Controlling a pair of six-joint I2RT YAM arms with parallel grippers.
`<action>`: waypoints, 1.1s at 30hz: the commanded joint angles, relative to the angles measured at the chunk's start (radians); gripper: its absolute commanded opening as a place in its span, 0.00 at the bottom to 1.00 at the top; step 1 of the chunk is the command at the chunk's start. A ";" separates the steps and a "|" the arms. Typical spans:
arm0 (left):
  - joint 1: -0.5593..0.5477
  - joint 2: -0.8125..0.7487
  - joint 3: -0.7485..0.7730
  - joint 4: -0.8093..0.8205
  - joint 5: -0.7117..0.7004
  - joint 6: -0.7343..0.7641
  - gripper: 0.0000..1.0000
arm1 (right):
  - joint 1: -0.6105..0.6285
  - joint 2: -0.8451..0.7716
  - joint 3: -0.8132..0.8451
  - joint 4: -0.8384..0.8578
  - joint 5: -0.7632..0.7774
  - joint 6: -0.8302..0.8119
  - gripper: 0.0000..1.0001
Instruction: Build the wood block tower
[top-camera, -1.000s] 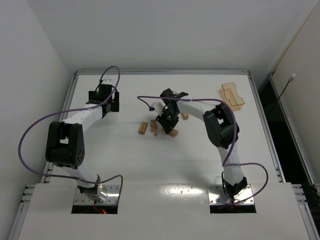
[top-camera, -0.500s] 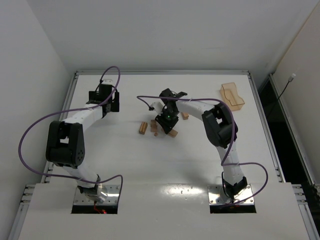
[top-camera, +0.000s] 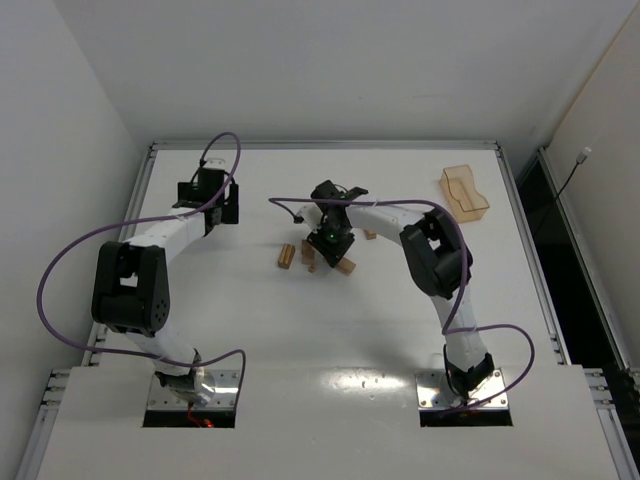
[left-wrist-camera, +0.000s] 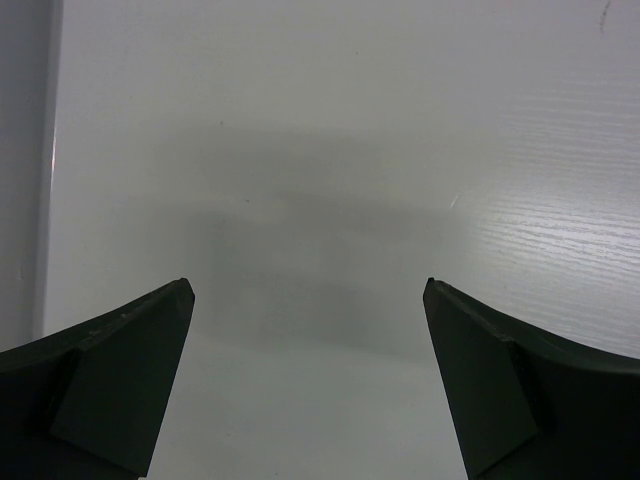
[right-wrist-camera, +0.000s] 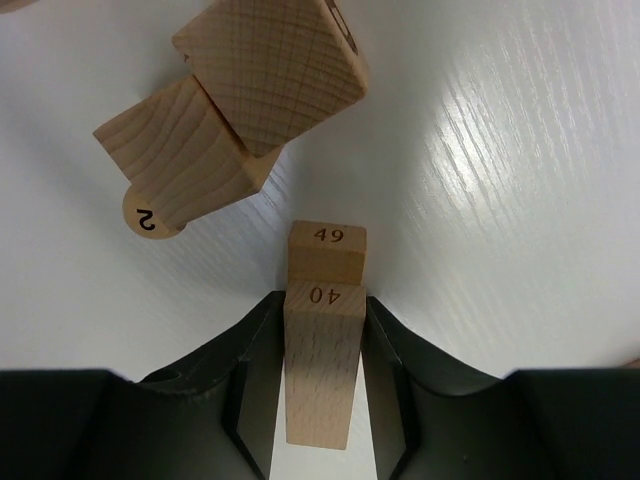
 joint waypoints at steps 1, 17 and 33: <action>0.010 -0.004 0.042 0.025 0.004 -0.015 0.99 | 0.012 0.006 -0.024 0.058 0.078 0.031 0.32; 0.019 0.005 0.032 0.025 0.004 -0.015 0.99 | 0.012 0.063 0.042 0.030 0.092 0.065 0.00; 0.019 0.005 0.032 0.034 0.004 -0.015 0.99 | -0.057 0.175 0.266 -0.068 0.170 0.151 0.00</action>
